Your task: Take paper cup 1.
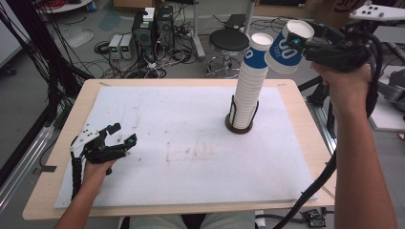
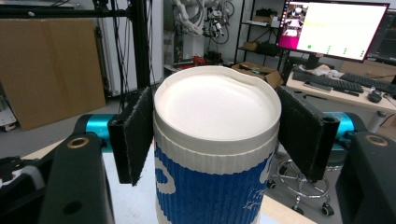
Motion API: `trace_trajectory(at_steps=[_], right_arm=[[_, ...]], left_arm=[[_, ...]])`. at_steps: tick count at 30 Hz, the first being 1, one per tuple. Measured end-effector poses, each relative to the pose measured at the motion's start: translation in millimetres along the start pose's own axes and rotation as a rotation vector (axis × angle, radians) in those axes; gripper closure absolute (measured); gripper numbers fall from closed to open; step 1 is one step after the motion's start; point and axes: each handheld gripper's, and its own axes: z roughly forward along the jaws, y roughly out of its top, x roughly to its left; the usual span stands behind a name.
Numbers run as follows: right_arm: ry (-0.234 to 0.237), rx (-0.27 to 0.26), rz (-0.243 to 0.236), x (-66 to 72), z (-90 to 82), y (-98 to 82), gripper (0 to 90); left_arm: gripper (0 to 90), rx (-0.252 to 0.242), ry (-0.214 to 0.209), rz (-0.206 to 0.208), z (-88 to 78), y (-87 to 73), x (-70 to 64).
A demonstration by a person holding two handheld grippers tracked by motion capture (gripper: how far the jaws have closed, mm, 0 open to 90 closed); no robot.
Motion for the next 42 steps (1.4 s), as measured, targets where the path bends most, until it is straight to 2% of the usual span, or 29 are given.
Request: trace_trajectory(at_steps=[4,8,9,14,15,20,21,22,25,26,27,28,31,32,34,42], right_arm=[[-0.002,0.010,0.011,-2.6,-8.6,-8.7,31.9],[0.016,0.030,0.014,-3.7,-16.7,-28.8,31.9],[0.016,0.030,0.014,-3.7,-16.7,-28.8,31.9],[0.034,0.043,0.008,0.3,-23.3,-57.1,31.8],[0.034,0.043,0.008,0.3,-23.3,-57.1,31.8],[0.050,0.075,0.014,2.4,-22.4,-89.0,31.9],[0.050,0.075,0.014,2.4,-22.4,-89.0,31.9],[0.062,0.078,0.024,3.8,-20.4,-100.8,31.8],[0.086,0.087,0.036,8.1,-15.5,-118.5,31.8],[0.086,0.087,0.036,8.1,-15.5,-118.5,31.8],[0.103,0.087,0.043,12.5,-11.1,-130.6,31.8],[0.103,0.087,0.043,12.5,-11.1,-130.6,31.8],[0.139,0.102,0.053,22.5,0.1,-153.8,31.8],[0.139,0.102,0.053,22.5,0.1,-153.8,31.8],[0.159,0.110,0.062,28.6,7.7,-168.5,31.8],[0.201,0.092,0.075,43.4,20.4,-202.0,31.8]], left_arm=[[14.4,0.002,-0.002,0.007,0.5,-0.2,0.1],[14.4,0.000,-0.014,0.008,0.9,-0.3,-0.7],[14.4,-0.005,-0.018,0.009,1.0,-0.2,-1.0],[14.4,-0.006,-0.030,0.016,0.9,0.0,-1.8],[14.4,-0.008,-0.035,0.013,1.0,0.0,-2.3],[14.4,-0.004,-0.050,0.026,1.1,-0.1,-3.2],[14.4,-0.006,-0.051,0.026,1.1,-0.2,-3.3],[14.4,-0.008,-0.052,0.028,1.1,-0.1,-3.4],[14.5,-0.008,-0.058,0.036,1.2,-0.1,-3.5],[14.5,-0.004,-0.056,0.042,1.2,-0.2,-3.4],[14.5,-0.004,-0.058,0.040,1.4,-0.4,-3.7],[14.5,-0.006,-0.062,0.042,1.8,-0.7,-3.8],[14.5,0.004,-0.075,0.052,2.1,-1.1,-4.0],[14.5,0.003,-0.077,0.049,2.4,-1.5,-4.4],[14.5,0.003,-0.080,0.055,2.7,-1.7,-4.3],[14.5,0.007,-0.102,0.073,3.0,-1.8,-3.4]])
